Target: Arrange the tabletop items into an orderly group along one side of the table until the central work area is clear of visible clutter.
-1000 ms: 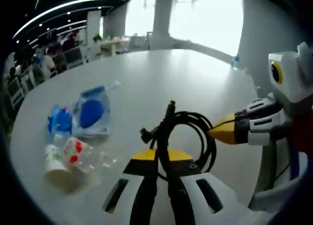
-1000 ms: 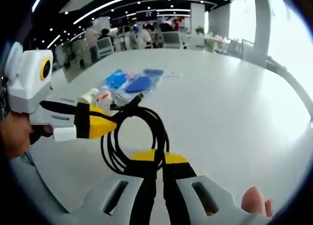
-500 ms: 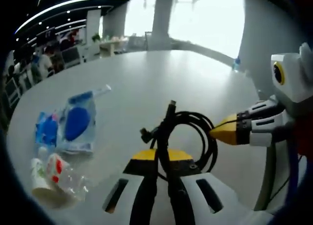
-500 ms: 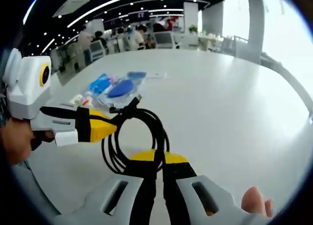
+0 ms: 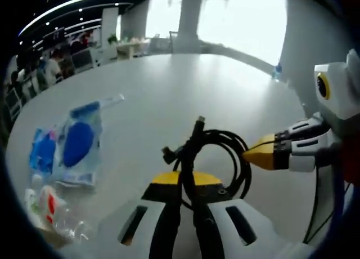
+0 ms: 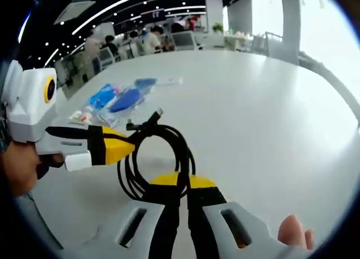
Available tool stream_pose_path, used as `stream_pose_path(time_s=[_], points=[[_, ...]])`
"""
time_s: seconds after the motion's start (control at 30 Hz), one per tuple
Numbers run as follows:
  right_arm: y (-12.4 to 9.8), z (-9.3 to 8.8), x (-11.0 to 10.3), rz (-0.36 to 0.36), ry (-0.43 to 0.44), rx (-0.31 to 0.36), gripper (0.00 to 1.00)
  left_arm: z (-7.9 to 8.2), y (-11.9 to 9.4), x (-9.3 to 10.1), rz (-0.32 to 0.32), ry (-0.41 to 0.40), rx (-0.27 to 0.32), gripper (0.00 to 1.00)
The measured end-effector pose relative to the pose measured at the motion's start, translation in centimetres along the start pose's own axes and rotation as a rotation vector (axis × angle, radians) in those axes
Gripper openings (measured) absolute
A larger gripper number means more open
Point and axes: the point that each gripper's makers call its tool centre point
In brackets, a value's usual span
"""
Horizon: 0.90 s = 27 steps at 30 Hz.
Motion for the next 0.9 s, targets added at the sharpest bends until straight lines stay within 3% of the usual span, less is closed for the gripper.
stream_pose_path(time_s=[0.43, 0.9], points=[[2.1, -0.3, 0.3, 0.018, 0.035, -0.038, 0.03, -0.5, 2.5, -1.0, 0.012, 0.002, -0.042, 0.03], [3.5, -1.0, 0.5, 0.023, 0.06, -0.089, 0.05, -0.7, 3.4, -1.2, 0.016, 0.011, -0.058, 0.03]])
Point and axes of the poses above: the point that each gripper's makers call its tool centre point, and the gripper's own axes: y roughly forward along the fingers, x roughly to its right, z roughly out of its top, and after that the axes turned 12 degrees about -x, right-handed
